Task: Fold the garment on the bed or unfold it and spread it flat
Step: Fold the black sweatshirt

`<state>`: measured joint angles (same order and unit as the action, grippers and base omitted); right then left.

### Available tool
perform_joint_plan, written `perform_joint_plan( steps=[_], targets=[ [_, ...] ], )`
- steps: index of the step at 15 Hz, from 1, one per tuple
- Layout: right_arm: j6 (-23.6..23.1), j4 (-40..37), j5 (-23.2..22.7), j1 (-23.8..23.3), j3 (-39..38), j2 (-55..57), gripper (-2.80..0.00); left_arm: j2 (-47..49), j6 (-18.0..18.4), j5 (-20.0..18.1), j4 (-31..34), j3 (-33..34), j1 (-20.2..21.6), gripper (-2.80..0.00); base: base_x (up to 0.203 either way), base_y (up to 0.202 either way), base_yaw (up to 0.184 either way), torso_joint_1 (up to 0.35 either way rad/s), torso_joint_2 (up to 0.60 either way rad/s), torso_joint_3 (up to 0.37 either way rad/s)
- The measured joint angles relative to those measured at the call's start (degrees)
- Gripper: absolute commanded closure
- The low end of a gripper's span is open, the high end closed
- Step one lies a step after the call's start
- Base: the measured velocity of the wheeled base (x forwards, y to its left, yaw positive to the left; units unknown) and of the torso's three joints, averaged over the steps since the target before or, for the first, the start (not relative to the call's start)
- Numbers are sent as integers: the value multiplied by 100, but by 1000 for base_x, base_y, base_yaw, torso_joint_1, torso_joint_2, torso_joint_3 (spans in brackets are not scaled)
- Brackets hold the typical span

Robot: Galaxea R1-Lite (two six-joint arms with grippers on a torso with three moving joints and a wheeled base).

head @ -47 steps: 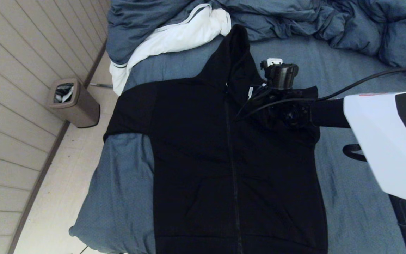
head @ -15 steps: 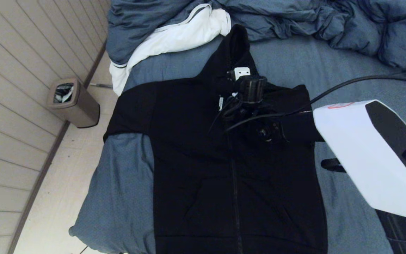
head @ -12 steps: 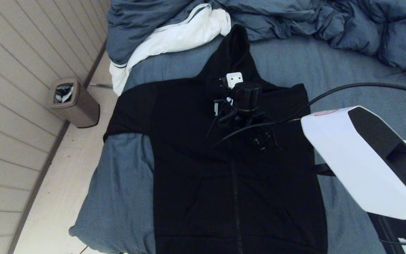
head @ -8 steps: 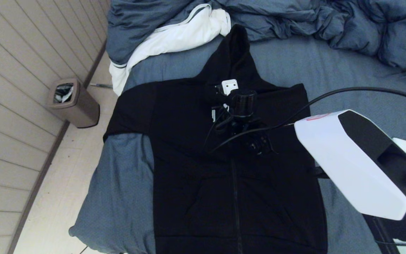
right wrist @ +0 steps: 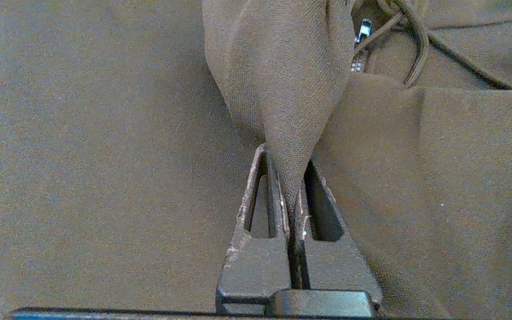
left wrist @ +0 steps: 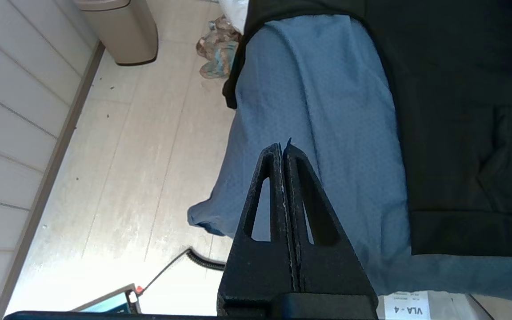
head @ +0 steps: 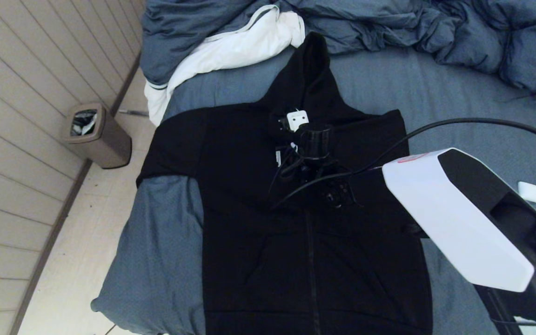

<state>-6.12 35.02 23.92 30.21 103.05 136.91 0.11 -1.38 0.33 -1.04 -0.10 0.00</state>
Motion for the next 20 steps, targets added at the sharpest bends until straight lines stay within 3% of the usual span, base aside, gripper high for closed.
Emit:
perform_joint_plan(
  steps=[6,7,16,20],
  targets=[
    [1,-33,-12,9,58,-194,0,0,0,-2,0,0,0,0,0,0,0,0,0,0],
    [1,-125,-14,13,31,-228,-280,0,0,0,2,0,0,0,0,0,0,0,0,0],
    [3,-182,-18,79,72,-354,-280,0,1,-2,0,-6,0,0,0,0,0,0,0,0],
    [23,-328,47,-232,447,-455,-280,0,1,0,2,-6,0,0,0,0,0,0,0,0]
  ],
)
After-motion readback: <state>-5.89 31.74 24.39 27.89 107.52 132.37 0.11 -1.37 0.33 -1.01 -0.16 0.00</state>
